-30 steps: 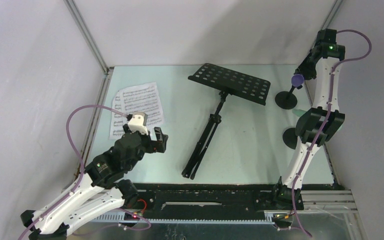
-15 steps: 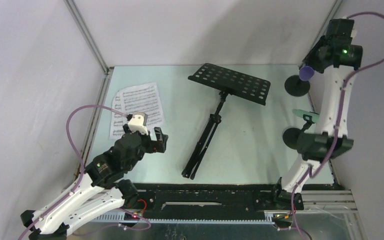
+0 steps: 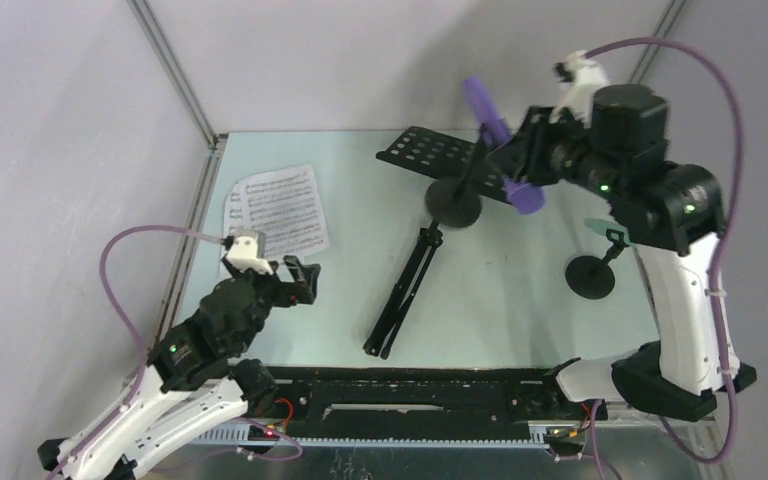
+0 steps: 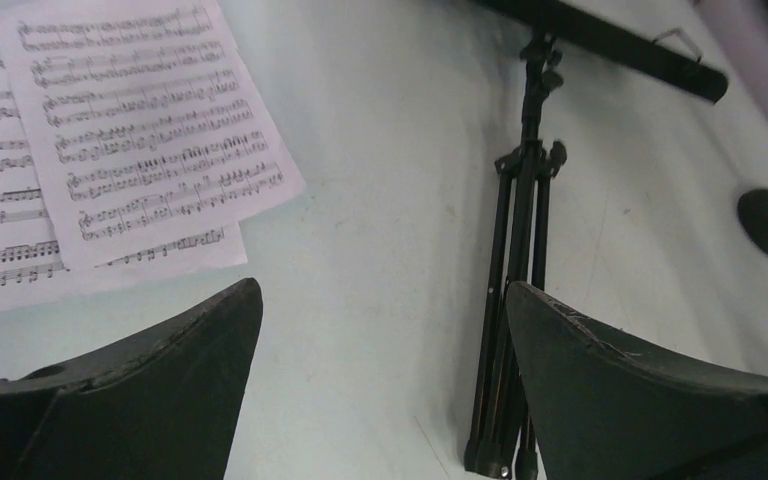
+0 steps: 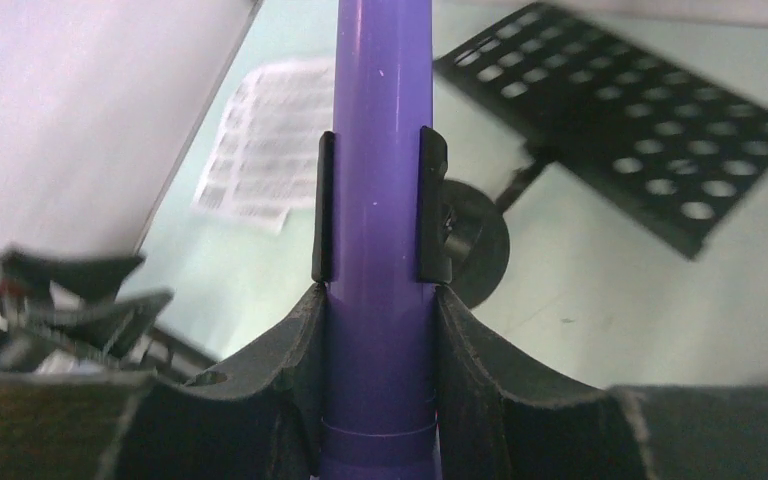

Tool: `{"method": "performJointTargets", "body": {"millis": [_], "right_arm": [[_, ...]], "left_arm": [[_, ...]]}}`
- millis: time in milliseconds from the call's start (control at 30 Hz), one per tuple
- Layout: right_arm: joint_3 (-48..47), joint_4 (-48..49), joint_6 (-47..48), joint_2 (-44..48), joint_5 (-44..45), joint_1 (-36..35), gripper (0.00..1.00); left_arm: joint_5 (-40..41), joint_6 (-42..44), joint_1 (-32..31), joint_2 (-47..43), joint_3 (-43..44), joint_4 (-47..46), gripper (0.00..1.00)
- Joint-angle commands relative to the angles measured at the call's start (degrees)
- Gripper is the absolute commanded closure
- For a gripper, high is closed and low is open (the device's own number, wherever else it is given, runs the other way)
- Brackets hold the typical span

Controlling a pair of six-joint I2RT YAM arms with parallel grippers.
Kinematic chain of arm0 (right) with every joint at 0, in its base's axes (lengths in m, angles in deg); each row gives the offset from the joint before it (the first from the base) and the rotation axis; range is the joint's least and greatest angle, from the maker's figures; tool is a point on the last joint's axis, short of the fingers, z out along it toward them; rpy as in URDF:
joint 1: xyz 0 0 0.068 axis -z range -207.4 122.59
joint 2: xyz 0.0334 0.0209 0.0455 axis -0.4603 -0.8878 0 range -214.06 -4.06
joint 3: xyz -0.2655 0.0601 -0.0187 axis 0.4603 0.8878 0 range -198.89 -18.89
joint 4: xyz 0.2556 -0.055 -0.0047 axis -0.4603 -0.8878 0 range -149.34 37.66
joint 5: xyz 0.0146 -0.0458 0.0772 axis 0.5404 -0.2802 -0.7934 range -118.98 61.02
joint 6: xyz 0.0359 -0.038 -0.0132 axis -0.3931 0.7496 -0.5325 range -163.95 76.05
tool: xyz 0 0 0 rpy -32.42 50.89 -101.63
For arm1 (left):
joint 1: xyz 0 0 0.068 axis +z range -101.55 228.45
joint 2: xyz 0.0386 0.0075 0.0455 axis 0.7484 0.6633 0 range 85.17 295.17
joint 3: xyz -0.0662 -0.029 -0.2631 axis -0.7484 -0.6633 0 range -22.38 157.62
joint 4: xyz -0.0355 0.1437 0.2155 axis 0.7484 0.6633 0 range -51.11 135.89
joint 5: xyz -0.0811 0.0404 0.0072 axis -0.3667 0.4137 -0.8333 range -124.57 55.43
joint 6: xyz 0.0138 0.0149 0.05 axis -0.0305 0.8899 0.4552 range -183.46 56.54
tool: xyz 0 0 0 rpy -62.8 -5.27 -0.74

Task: Pack up the instrument practice props

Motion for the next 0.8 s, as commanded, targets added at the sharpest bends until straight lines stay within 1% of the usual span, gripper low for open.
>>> {"method": "performJointTargets", "body": {"millis": [0, 100, 133, 267, 367, 500, 667, 767], "right_arm": [[1.5, 8.1, 2.7, -1.1, 0.1, -10.7, 1.0], [4.6, 10.3, 3.5, -2.2, 2.2, -17.2, 1.0], [5.8, 11.8, 3.2, -2.6, 4.3, -18.8, 1.0], [9.3, 18.4, 0.8, -5.7, 5.4, -22.9, 1.0], [9.7, 22.3, 0.4, -9.4, 5.2, -25.3, 1.0], [8.9, 25.8, 2.3, -14.8, 3.6, -27.8, 1.0], [9.1, 26.5, 6.0, -20.4, 2.9, -29.3, 1.0], [11.4, 27.2, 8.4, -22.6, -0.6, -29.4, 1.0]], "left_arm": [[5.4, -1.3, 0.3, -6.7, -0.1, 0.7, 0.0], [4.8, -0.3, 0.3, -12.4, -0.2, 0.7, 0.0], [4.5, -0.1, 0.3, -14.4, -0.1, 0.6, 0.0], [4.1, 0.5, 0.3, -17.6, 1.0, 1.1, 0.0], [4.5, 0.4, 0.3, -17.6, 1.9, 1.9, 0.0], [4.4, -0.2, 0.3, -16.8, 2.2, 2.4, 0.0], [4.6, -0.9, 0.3, -15.9, 1.6, 2.0, 0.01], [7.4, -3.5, 0.3, -14.6, 1.3, 2.6, 0.0]]}}
